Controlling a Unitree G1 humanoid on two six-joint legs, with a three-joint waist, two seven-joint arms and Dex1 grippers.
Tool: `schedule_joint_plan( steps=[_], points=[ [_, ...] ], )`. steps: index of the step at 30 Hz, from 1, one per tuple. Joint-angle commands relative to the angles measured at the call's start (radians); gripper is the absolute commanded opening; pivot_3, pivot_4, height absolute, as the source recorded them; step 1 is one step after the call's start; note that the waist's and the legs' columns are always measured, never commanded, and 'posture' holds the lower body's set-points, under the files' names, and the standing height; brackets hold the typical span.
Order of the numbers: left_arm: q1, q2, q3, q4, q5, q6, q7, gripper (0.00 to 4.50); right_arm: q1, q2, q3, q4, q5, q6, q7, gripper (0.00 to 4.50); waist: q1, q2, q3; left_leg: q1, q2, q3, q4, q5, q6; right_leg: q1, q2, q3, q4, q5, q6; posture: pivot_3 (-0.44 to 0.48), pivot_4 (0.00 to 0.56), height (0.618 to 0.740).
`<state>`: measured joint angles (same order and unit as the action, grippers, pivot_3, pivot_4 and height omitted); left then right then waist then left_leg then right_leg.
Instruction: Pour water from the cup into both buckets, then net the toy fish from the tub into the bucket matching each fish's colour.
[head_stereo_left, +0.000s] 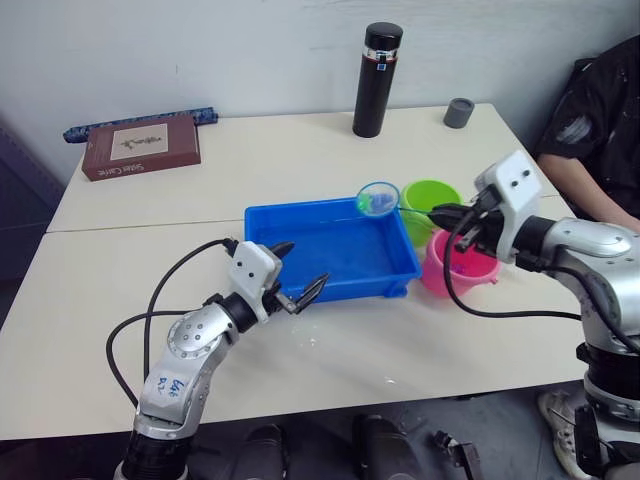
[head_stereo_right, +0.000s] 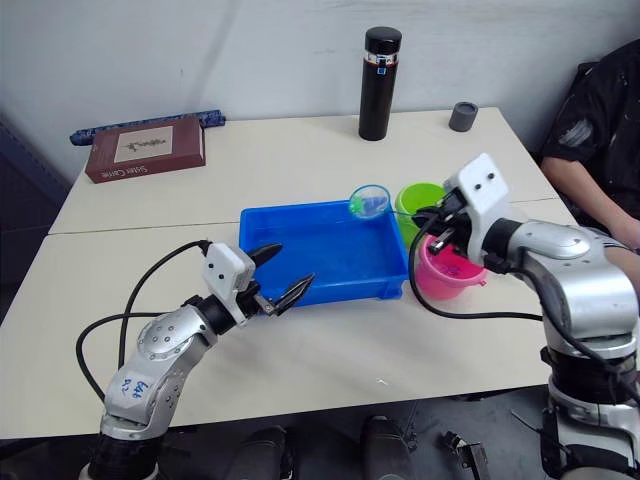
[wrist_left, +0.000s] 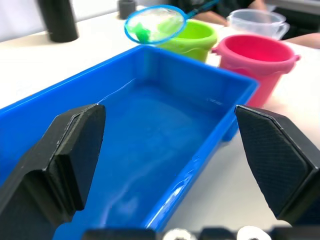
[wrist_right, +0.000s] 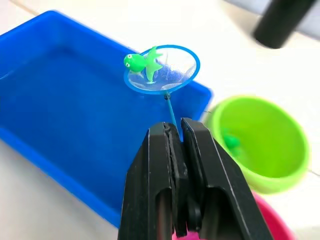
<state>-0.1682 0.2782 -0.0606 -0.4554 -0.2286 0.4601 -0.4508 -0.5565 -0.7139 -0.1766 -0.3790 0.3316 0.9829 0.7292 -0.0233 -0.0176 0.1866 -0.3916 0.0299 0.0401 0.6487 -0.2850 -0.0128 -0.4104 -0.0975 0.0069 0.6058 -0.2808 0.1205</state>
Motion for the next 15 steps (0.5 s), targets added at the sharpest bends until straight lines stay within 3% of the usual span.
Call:
schedule_joint_plan(
  steps=[1, 15],
  points=[
    [-0.031, 0.007, -0.02, 0.011, -0.021, -0.036, -0.04, 4.45, 0.026, -0.029, -0.056, -0.018, 0.008, -0.025, -0.025, 0.0, 0.001, 0.0, 0.0, 0.0, 0.0, 0.0, 0.0, 0.0, 0.0, 0.0, 0.0, 0.0, 0.0, 0.0, 0.0, 0.0, 0.15, 0.74],
    [-0.074, 0.01, -0.019, 0.09, -0.015, -0.08, -0.072, 4.45, 0.091, -0.115, -0.03, 0.233, -0.13, -0.366, -0.079, 0.0, -0.003, 0.0, 0.0, 0.0, 0.0, 0.009, 0.0, 0.0, 0.0, 0.0, 0.001, 0.0, 0.0, 0.0, 0.001, 0.0, 0.15, 0.74]
  ],
)
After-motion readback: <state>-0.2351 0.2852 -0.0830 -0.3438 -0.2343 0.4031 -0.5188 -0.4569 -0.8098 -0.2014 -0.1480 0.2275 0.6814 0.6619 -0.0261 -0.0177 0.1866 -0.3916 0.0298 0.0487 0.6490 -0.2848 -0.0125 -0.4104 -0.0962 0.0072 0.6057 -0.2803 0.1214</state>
